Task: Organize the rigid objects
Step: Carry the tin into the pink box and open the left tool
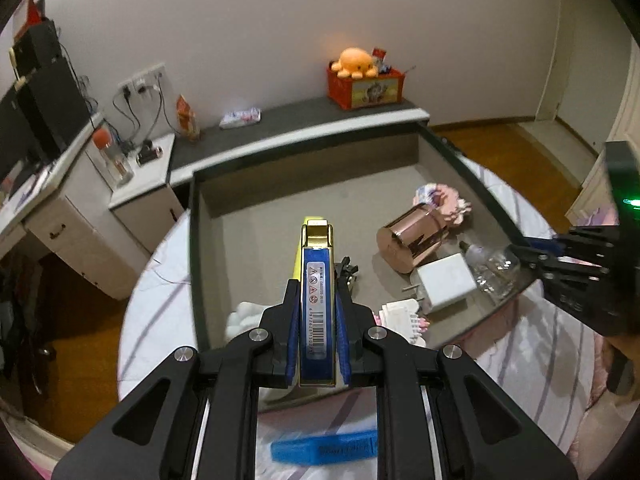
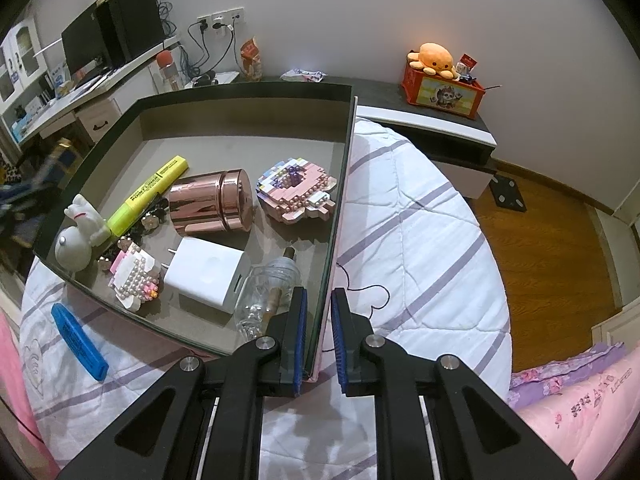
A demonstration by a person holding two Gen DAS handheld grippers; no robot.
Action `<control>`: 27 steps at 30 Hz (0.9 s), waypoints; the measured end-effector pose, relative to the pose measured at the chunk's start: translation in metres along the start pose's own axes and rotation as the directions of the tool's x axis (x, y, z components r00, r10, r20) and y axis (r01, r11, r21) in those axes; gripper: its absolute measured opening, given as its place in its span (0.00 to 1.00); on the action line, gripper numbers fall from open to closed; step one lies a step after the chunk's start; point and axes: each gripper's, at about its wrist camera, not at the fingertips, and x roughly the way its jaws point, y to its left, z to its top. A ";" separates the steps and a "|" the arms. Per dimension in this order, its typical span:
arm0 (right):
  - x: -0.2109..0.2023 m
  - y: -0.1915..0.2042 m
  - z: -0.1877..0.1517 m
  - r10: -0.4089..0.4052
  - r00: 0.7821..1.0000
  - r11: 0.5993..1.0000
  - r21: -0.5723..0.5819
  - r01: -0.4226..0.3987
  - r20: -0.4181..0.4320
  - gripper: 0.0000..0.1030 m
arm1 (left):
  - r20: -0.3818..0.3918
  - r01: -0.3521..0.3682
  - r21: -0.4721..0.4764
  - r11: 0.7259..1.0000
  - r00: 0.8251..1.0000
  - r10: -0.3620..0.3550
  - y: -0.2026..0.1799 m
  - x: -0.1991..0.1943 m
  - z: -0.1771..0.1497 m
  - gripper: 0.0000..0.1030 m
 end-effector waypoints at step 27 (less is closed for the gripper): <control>0.001 0.002 0.001 0.000 1.000 1.000 0.005 0.000 -0.003 0.13 | 0.022 -0.101 -0.048 0.994 0.995 0.102 0.002 -0.021 -0.025 0.96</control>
